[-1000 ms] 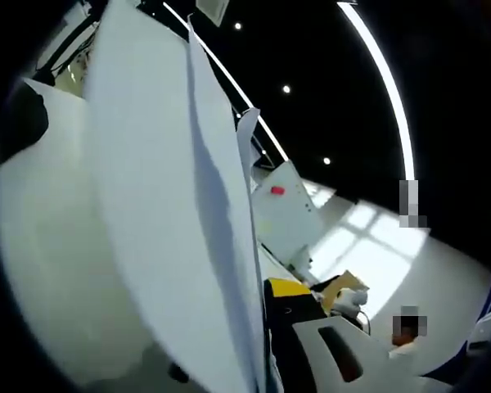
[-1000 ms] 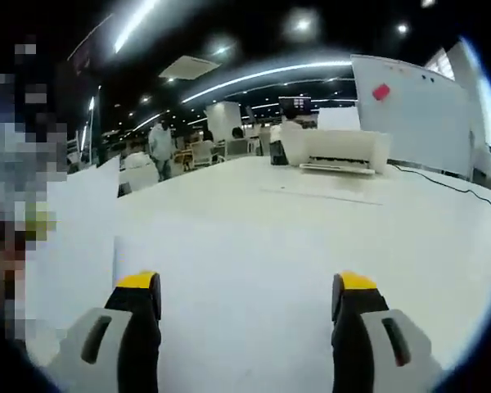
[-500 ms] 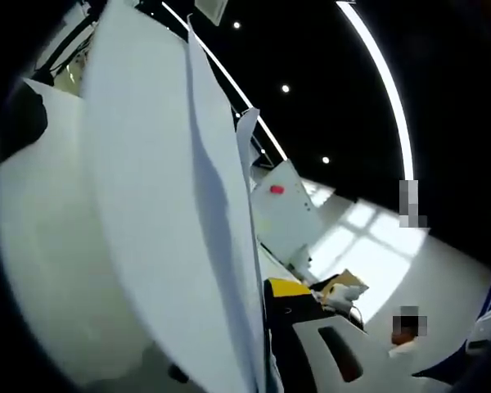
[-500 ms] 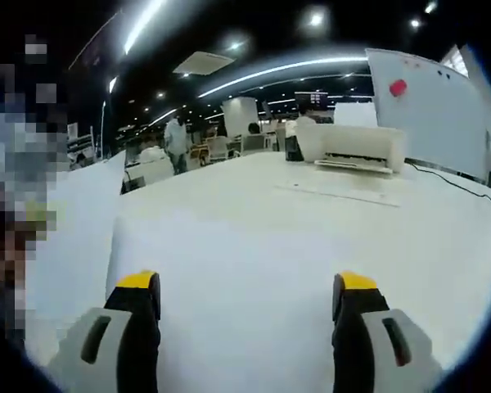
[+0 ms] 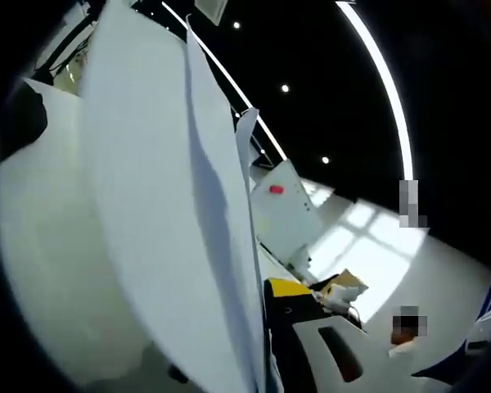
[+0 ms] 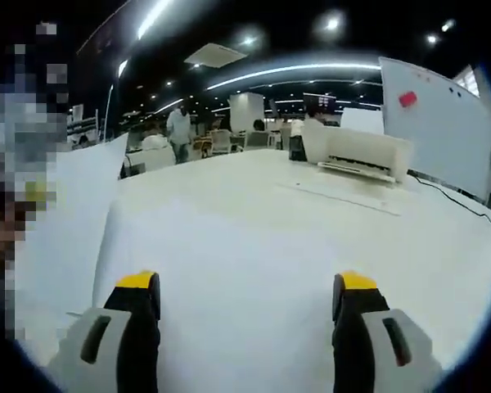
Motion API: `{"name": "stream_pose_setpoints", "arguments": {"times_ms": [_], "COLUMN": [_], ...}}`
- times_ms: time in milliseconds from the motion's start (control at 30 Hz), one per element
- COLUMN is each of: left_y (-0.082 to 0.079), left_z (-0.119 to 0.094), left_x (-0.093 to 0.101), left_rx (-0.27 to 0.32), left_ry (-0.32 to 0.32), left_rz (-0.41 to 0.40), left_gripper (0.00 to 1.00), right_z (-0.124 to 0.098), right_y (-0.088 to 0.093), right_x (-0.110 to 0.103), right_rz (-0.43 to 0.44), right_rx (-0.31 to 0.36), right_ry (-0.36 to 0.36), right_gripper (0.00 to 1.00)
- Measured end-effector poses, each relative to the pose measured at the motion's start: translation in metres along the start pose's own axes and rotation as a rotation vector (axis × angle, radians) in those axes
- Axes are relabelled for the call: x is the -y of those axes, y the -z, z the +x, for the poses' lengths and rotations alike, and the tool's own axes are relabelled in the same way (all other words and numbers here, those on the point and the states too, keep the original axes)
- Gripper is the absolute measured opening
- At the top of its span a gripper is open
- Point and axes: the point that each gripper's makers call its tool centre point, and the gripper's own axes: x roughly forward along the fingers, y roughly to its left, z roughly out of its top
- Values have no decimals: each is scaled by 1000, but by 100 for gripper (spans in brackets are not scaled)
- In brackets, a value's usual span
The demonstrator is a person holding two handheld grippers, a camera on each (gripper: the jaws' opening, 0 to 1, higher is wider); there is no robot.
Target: Organize the stack of printing papers by aligning and flattening the scattered papers on the table
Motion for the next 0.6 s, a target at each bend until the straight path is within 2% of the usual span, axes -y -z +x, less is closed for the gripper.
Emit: {"name": "stream_pose_setpoints", "arguments": {"times_ms": [133, 200, 333, 433, 600], "left_y": [0, 0, 0, 0, 1], "left_z": [0, 0, -1, 0, -1], "left_x": [0, 0, -1, 0, 1], "left_rx": [-1, 0, 0, -3, -5], "left_ry": [0, 0, 3, 4, 4], "left_rz": [0, 0, -3, -1, 2], "left_gripper": [6, 6, 6, 6, 6], "right_z": [1, 1, 0, 1, -4], "right_y": [0, 9, 11, 18, 14], "right_x": [1, -4, -9, -10, -17], "right_rz": [2, -4, -24, -35, -34], "right_rx": [0, -35, -36, -65, -64], "right_ry": [3, 5, -9, -3, -6], "right_gripper": [82, 79, 79, 78, 77]}}
